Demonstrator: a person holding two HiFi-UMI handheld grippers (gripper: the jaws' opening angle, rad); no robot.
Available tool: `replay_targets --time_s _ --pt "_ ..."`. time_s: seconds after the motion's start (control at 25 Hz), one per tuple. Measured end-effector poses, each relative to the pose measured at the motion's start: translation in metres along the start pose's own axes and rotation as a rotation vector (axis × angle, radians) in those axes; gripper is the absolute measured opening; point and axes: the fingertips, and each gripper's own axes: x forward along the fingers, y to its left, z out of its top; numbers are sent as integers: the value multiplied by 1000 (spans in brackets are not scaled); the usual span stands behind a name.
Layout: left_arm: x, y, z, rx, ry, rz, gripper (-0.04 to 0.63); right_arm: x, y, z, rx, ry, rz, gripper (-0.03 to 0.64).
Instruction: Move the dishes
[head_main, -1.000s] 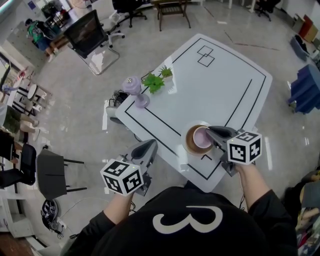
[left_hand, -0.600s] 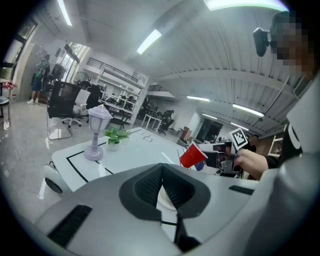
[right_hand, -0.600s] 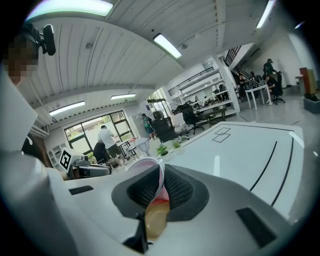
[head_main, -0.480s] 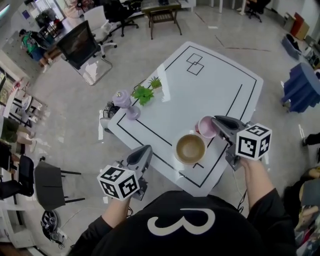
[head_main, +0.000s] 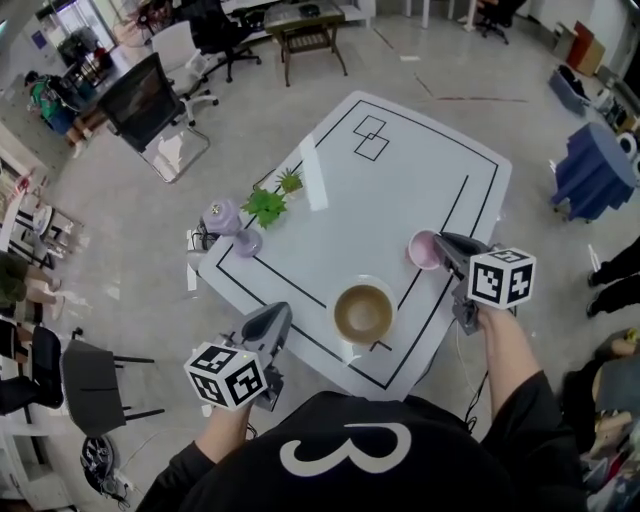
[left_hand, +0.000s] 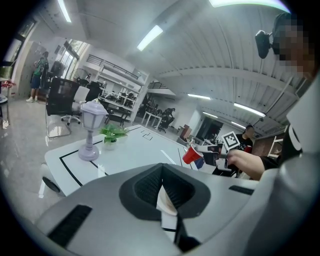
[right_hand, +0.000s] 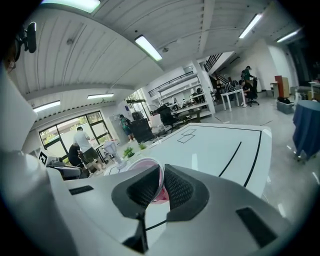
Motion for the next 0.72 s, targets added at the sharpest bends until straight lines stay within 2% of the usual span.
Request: replay_targets --time_s 0.4,0.72 --pt "12 7 -9 -20 47 3 0 28 -37 -33 77 96 -60 26" --pt "14 15 -13 -29 62 13 2 36 -47 -39 97 118 -79 29"
